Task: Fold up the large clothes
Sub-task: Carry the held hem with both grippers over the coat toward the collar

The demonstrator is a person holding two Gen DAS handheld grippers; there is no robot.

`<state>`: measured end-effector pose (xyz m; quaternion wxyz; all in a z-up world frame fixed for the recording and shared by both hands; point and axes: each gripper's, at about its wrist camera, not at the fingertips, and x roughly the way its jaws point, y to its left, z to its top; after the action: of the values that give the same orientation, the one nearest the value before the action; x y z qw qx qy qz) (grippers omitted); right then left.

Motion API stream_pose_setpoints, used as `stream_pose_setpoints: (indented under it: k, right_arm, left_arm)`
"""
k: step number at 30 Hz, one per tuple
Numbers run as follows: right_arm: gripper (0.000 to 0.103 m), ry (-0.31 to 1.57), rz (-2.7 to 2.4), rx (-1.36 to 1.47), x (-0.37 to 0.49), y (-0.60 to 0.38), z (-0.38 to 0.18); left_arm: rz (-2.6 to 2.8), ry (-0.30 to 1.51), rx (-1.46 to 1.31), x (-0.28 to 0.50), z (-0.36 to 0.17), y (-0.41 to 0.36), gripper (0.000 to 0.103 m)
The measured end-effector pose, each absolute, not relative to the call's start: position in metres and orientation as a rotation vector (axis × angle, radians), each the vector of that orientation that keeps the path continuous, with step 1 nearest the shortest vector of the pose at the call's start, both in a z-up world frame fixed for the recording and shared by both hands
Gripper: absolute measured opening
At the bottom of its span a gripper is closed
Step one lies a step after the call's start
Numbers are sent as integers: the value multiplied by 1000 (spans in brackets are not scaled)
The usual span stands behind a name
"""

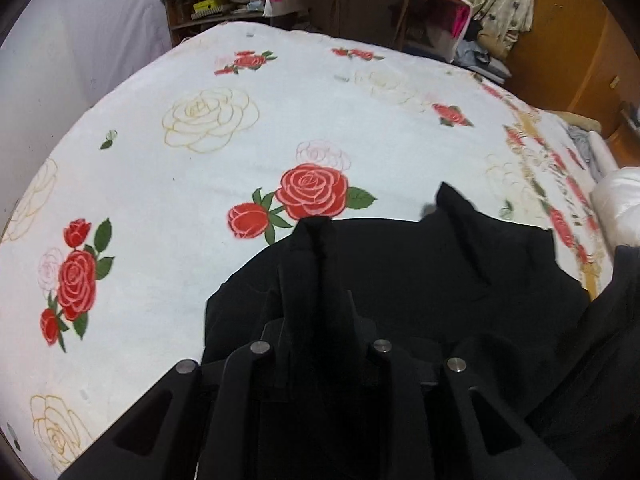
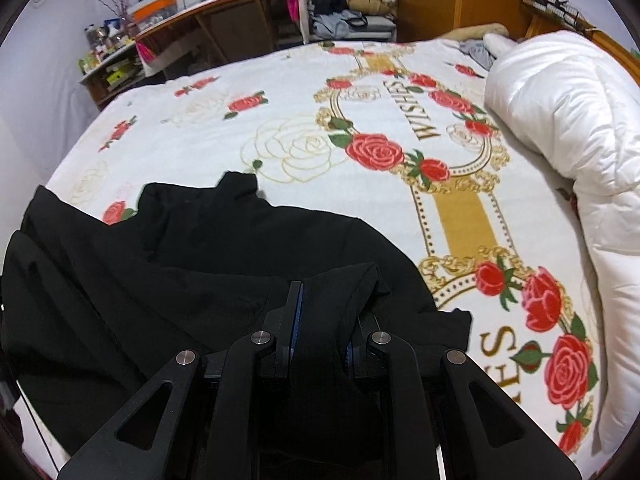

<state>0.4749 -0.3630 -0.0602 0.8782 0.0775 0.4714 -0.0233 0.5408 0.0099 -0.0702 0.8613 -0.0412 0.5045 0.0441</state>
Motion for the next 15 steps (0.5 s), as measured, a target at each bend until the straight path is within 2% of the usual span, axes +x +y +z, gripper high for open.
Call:
stream_pose_setpoints:
  k: [7,15]
  right_arm:
    - [17,1035,-83,218,500,-369,-89]
    - [20,1054,-74,267,502,-378,-91]
  left_arm:
    - [99,1107,-80,561,-94,7,24]
    - [53,1091,-212,563,-86,25,37]
